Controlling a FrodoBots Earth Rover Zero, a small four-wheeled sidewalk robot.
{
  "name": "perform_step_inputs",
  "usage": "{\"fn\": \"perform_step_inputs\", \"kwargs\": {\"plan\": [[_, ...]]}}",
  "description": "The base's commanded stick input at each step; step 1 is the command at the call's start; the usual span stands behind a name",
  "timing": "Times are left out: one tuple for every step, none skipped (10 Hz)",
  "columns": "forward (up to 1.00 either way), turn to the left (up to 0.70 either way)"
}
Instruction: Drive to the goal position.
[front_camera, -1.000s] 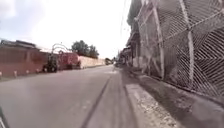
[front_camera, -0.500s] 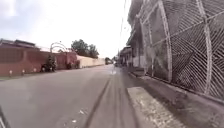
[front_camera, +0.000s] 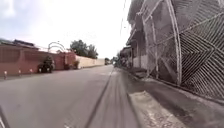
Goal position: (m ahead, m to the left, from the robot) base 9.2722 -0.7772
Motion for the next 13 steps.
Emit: {"fn": "perform_step_inputs", "kwargs": {"plan": [[0.70,0.04],[0.70,0.04],[0.70,0.06],[0.70,0.19],[0.70,0.36],[0.70,0.36],[0.70,0.03],[0.70,0.01],[0.70,0.01],[0.70,0.01],[0.70,0.01],[0.70,0.01],[0.70,0.01]]}}
